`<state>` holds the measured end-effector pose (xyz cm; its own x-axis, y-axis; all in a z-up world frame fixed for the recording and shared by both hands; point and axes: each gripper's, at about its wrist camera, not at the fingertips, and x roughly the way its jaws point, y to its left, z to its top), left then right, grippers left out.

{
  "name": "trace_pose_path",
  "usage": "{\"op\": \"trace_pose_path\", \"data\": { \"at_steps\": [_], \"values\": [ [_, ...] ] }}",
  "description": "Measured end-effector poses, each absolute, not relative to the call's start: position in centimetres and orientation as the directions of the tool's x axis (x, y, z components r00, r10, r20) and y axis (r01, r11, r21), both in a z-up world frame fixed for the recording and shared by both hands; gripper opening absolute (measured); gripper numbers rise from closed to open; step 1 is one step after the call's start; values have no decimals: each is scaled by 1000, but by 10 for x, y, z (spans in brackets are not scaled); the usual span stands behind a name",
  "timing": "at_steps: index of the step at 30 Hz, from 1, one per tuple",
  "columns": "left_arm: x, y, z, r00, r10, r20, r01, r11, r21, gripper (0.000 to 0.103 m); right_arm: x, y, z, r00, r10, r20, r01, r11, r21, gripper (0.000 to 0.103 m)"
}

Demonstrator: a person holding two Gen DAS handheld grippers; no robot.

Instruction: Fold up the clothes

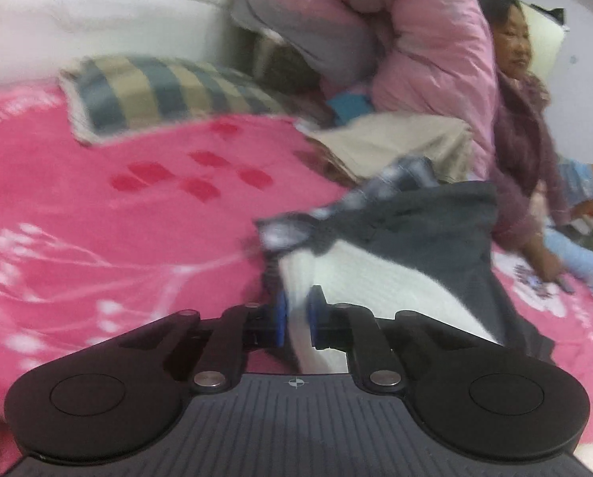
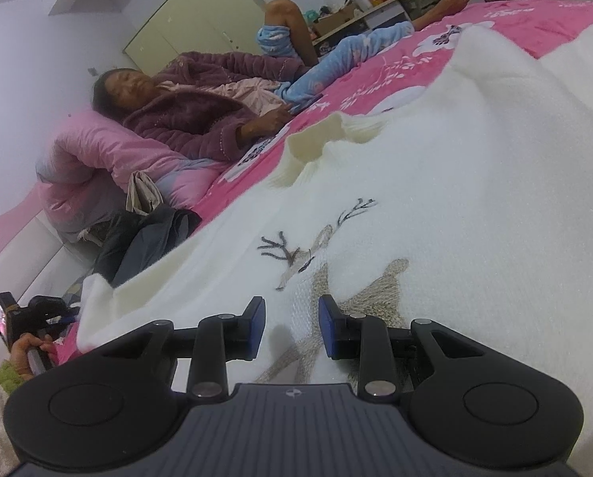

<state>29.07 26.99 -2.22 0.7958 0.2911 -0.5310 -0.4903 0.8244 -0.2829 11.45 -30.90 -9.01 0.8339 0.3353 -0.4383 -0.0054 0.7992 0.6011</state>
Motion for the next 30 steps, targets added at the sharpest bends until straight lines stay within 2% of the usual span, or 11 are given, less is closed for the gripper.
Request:
{"op": "trace_pose_path", "data": {
  "at_steps": [2,6,9,15,20,23,26,30],
  "values": [
    [275,268,-8,785,352,-509,-532,804,-266,9,114,-309,-90,834,337,-437,-6,797,603,31],
    [231,277,16,798,379,-469,-560,754,-344,8,113,-310,-91,835,339,-433,-7,794,608,31],
    [208,290,21,787,365,-497,-581,709,-399,8,113,-311,-91,836,344,-428,-9,788,615,31],
    [201,309,9,727,401,-557,-653,654,-381,7,112,-313,-91,837,349,-422,-10,781,625,31],
    [203,308,16,756,375,-536,-623,661,-417,7,112,-314,-91,838,351,-418,-9,774,633,31],
    [193,286,42,806,378,-456,-572,698,-432,7,112,-314,-91,839,353,-415,-9,771,637,31],
    [184,241,93,896,320,-308,-435,776,-457,6,111,-315,-90,837,355,-417,-4,765,644,31],
    [176,149,174,992,91,-83,-118,892,-437,6,103,-317,-82,834,337,-437,28,765,643,33]
  ]
}}
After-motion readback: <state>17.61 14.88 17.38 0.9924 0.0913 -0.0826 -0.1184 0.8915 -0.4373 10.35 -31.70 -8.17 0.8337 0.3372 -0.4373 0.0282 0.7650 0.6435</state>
